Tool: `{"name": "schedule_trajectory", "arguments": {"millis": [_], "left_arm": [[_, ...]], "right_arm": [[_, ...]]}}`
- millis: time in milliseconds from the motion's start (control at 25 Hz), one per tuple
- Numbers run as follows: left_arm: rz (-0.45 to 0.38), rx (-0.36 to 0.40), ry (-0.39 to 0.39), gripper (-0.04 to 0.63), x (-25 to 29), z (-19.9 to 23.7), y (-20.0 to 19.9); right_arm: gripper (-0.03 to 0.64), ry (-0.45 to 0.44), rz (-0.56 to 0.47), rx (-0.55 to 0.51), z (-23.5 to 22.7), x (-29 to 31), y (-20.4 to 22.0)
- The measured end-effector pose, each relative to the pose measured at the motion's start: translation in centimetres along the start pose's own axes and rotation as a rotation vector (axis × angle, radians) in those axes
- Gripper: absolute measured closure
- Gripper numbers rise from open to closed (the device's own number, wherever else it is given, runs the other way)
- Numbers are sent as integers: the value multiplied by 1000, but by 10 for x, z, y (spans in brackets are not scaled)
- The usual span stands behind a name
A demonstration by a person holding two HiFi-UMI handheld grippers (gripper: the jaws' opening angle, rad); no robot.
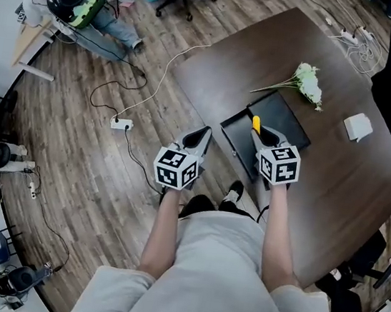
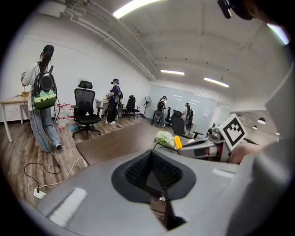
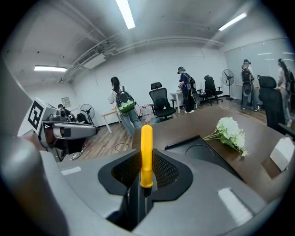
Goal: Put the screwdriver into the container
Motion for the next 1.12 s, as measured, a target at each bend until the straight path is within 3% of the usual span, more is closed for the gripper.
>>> {"name": "schedule_trajectory", "arguments": {"millis": [480,840,1120], "left_arm": [[25,-5,9,540,10,2,18],[66,35,91,540,38,29,13],[136,77,234,540,79,37,-4]], "right_arm": [[545,39,99,4,4,21,31],[545,114,180,-41,6,43,38],[545,180,260,-43,2,52,39]]}}
Point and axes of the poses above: the fingertips, and each gripper's own axes: x forward along the fingers, z to its left, y out of its underside, the point moved 8 cm from there along -x, backward along the fingers
